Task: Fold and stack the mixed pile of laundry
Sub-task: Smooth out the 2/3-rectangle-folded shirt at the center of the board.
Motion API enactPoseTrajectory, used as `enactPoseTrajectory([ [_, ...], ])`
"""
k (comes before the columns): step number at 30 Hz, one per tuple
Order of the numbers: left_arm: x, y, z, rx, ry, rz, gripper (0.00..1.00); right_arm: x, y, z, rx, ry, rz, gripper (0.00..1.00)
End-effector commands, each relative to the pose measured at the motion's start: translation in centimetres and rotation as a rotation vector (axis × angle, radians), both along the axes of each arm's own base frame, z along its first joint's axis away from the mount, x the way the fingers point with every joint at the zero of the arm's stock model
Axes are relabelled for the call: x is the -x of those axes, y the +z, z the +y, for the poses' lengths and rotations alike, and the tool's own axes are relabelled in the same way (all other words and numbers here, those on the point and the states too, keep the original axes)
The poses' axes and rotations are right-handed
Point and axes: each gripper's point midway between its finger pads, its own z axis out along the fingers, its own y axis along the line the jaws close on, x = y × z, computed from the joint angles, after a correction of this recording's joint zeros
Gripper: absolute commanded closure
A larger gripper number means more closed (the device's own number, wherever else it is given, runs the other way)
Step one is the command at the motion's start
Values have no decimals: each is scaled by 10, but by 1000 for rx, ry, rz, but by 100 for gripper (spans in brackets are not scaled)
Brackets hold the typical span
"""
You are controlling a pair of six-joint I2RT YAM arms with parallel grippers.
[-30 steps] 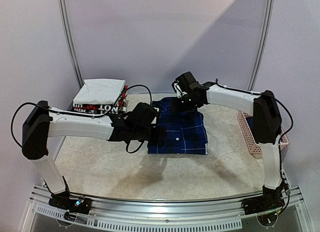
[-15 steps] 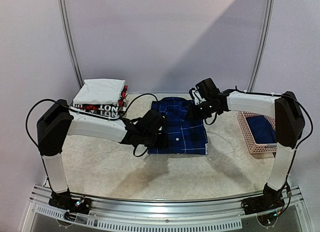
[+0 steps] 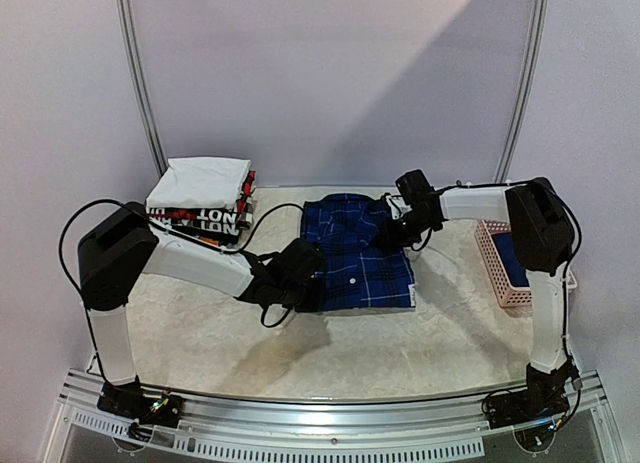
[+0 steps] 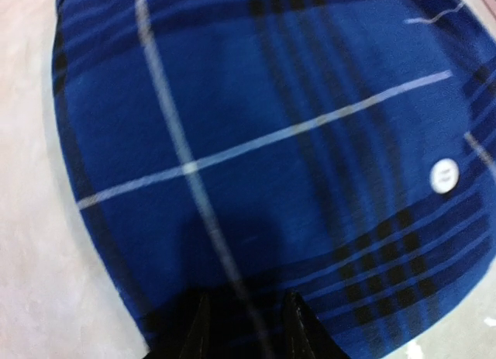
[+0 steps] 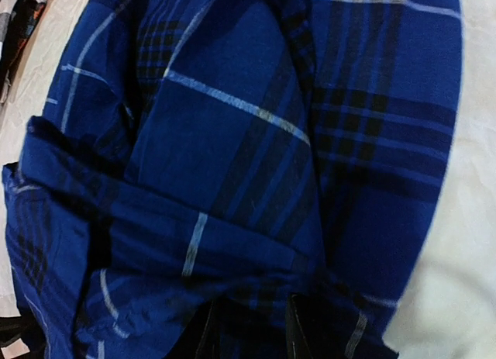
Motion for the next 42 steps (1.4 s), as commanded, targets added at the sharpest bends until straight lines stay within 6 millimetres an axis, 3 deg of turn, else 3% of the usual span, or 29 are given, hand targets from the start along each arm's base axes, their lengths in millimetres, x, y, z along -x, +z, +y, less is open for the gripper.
enactPoseTrajectory([
  [1, 10, -33, 21, -52, 52, 28, 66, -9, -20, 1, -22, 37, 27, 70],
  [5, 17, -42, 37, -79, 74, 35, 67, -11, -27, -5, -13, 20, 42, 70],
  [9, 12, -13, 35, -65, 67, -20, 66, -11, -7, 0, -36, 26, 39, 68],
  [12, 9, 18, 25, -59, 34, -57, 64, -8, 29, 7, -76, 39, 3, 64],
  [15, 4, 45, 11, -31, -4, -80, 57, -1, 73, 11, -96, 23, -55, 50],
  [20, -1, 77, -15, 36, -61, -94, 51, 31, 111, 16, -128, -8, -85, 40],
  [22, -2, 84, -26, 66, -88, -91, 51, 51, 104, 15, -131, -15, -63, 41],
  [24, -3, 87, -38, 92, -118, -81, 52, 72, 103, 17, -166, -11, -48, 49],
  [30, 3, 79, -78, 165, -235, -19, 56, 126, 85, 17, -224, -5, 4, 68],
  [35, 13, 65, -106, 202, -317, 26, 59, 146, 66, 11, -242, -12, 27, 75],
  [42, 26, 39, -133, 200, -386, 74, 60, 156, 3, -15, -111, -97, 103, 77],
])
